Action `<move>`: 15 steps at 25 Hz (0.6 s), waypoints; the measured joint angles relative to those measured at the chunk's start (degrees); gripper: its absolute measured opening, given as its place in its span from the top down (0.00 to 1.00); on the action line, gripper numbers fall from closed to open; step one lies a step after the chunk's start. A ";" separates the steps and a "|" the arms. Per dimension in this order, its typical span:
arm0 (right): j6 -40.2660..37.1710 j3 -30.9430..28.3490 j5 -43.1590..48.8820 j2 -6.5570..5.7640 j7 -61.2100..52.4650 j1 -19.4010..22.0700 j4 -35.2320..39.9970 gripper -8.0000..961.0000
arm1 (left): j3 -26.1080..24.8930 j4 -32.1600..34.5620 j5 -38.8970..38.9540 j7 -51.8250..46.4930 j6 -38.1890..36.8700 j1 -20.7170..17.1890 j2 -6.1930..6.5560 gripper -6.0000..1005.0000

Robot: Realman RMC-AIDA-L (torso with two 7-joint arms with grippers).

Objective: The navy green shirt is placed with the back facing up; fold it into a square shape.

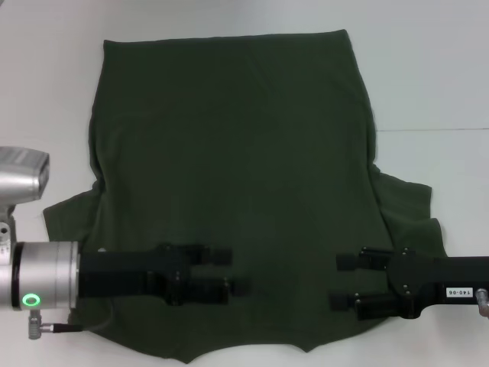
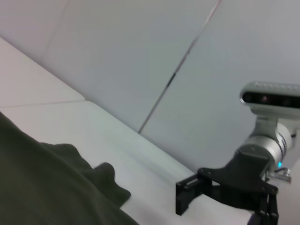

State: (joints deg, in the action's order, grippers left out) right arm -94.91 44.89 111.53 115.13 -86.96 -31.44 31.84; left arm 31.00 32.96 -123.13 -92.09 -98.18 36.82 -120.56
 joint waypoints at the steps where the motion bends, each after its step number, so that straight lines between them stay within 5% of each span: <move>1: 0.00 -0.04 0.00 0.00 -0.01 -0.03 -0.01 0.02 | -1.02 0.00 0.01 -0.58 -0.08 0.00 0.13 0.13; 8: -0.17 -0.11 0.00 0.07 -0.24 -0.02 -0.03 0.02 | -12.91 3.21 0.04 -12.12 1.91 -0.34 2.78 0.13; 15: -0.23 0.06 0.00 0.09 -0.03 0.02 -0.02 0.02 | -14.94 9.15 -4.31 -19.96 5.28 -3.56 3.87 0.13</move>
State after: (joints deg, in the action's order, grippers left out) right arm -95.14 44.95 111.53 115.21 -86.99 -31.42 31.82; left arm 16.06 42.11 -127.44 -112.04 -92.90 33.26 -116.69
